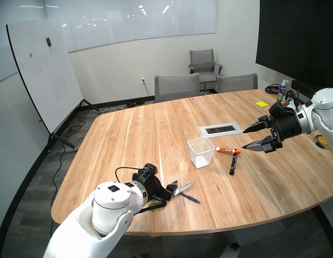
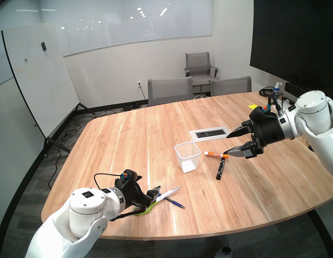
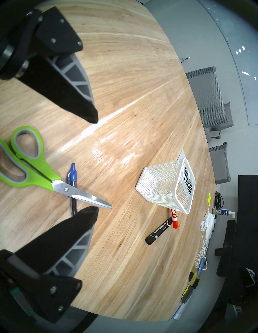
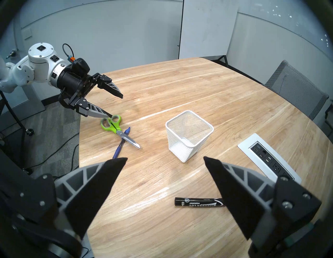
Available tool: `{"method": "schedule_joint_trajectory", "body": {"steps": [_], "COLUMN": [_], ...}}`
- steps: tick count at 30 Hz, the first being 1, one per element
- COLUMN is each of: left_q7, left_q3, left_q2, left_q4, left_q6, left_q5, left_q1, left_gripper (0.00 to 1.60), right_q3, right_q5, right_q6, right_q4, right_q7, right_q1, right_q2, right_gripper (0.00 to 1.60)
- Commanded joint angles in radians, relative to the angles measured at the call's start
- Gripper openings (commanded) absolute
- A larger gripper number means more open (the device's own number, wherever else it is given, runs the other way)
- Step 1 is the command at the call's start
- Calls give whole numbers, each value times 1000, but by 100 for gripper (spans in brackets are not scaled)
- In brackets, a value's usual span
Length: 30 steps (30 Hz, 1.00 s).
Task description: Place the pen, the marker, and the scissors into the pen holder
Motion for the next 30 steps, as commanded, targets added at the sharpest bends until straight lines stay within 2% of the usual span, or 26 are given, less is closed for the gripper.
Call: {"method": "schedule_joint_trajectory", "body": {"steps": [1, 30], "left_q7": [1, 1], "left_q3": [-1, 0], "left_q2": [0, 0], "left_q4": [-14, -14], "left_q6": [-1, -1], "left_q5": [1, 1], "left_q1": [-1, -1], "left_gripper": [160, 160], "right_q3": [6, 15], "right_q5": [2, -1], "right_q6": [0, 6], "right_q4": [-1, -1], "right_q7": [-1, -16], "right_q1": [7, -17], "right_q2": [1, -7], "right_gripper": [160, 160]}}
